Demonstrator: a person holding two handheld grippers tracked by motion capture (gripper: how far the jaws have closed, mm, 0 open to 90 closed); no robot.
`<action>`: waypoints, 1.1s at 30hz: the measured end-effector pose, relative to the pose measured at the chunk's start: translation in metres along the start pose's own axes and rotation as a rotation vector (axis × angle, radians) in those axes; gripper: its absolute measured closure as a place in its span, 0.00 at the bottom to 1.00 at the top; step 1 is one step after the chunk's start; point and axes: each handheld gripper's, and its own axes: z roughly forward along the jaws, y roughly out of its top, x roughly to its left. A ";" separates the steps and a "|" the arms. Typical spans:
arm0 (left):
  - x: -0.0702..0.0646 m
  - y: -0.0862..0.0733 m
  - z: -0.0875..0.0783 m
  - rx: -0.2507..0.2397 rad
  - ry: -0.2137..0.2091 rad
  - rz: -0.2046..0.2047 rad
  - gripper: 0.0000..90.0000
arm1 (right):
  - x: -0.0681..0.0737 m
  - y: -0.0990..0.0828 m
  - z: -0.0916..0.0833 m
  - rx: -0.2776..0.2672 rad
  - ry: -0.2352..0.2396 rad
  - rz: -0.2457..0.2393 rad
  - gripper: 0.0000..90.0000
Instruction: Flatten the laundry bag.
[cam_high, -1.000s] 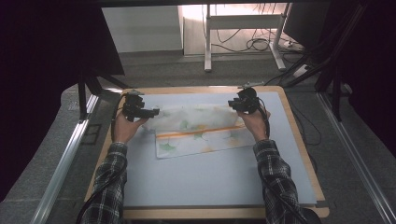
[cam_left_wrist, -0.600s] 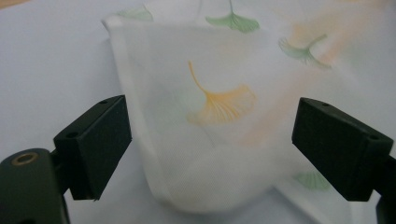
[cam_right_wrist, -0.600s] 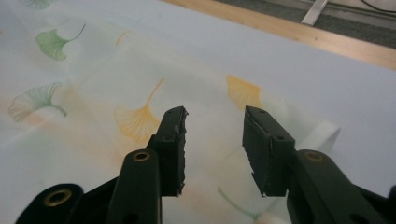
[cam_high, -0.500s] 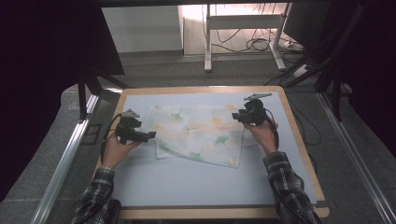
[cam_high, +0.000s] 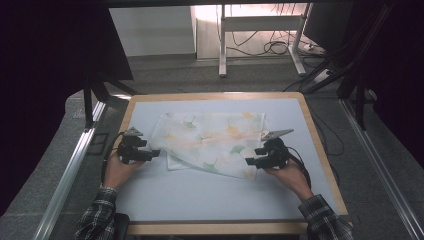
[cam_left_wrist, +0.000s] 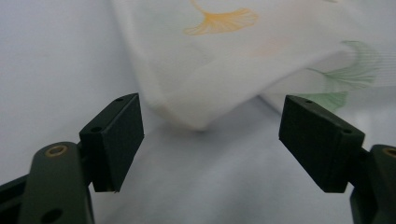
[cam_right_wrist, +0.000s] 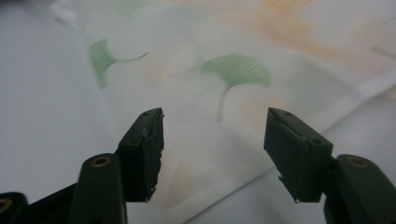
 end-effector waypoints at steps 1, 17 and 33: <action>-0.005 0.000 -0.001 0.000 -0.002 0.009 0.23 | 0.006 -0.004 -0.001 0.003 0.007 -0.008 0.40; -0.067 -0.009 0.004 0.072 -0.052 0.136 0.35 | 0.038 -0.017 0.025 0.152 -0.039 -0.220 0.90; -0.085 -0.005 0.019 0.116 -0.042 0.182 0.97 | 0.034 -0.003 0.015 0.126 -0.032 -0.180 0.98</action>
